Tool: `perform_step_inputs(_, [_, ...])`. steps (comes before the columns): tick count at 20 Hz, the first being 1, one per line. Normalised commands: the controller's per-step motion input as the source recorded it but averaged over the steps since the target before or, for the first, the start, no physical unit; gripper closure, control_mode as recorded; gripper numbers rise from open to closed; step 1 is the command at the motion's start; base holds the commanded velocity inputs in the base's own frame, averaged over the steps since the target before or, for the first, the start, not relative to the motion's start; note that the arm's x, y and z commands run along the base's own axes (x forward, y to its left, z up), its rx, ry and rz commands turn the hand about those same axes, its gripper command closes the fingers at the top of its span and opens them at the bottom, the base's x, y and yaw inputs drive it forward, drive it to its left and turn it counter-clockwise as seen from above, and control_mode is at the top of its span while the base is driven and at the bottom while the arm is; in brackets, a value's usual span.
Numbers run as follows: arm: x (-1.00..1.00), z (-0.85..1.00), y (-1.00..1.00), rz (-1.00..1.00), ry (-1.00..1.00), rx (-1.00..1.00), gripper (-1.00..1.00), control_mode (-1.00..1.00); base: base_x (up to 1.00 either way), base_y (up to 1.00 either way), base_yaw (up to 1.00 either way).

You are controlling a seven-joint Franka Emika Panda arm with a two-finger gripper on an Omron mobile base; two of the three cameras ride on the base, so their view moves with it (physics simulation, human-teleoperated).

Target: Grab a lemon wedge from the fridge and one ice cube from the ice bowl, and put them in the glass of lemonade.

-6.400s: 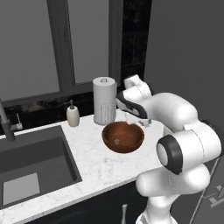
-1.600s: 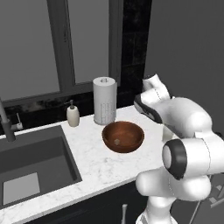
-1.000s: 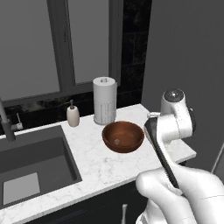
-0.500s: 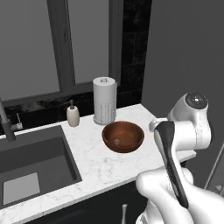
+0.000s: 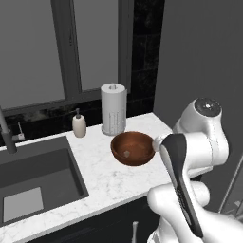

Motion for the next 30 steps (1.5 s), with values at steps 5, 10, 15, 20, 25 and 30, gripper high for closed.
perform_step_inputs(5, [-0.3, -0.09, 0.1, 0.05, -0.02, -0.02, -1.0, 1.0, -0.57, 0.01, 0.05])
perform_step_inputs(10, [0.0, 0.0, 0.0, 0.0, 0.0, 0.0, -1.0, 1.0, -0.96, -0.34, 0.01])
perform_step_inputs(15, [0.0, 0.0, 0.0, 0.0, 0.0, 0.0, -1.0, 1.0, -0.66, -0.8, 0.0])
perform_step_inputs(20, [0.0, 0.0, 0.0, 0.0, 0.0, 0.0, -1.0, 1.0, -0.47, -0.89, 0.0])
perform_step_inputs(25, [0.0, 0.0, 0.0, 0.0, 0.0, 0.0, -1.0, 1.0, -0.38, -0.65, 0.0])
perform_step_inputs(30, [0.0, 0.0, 0.0, 0.0, 0.0, 0.0, -1.0, 1.0, -0.36, -0.13, 0.01])
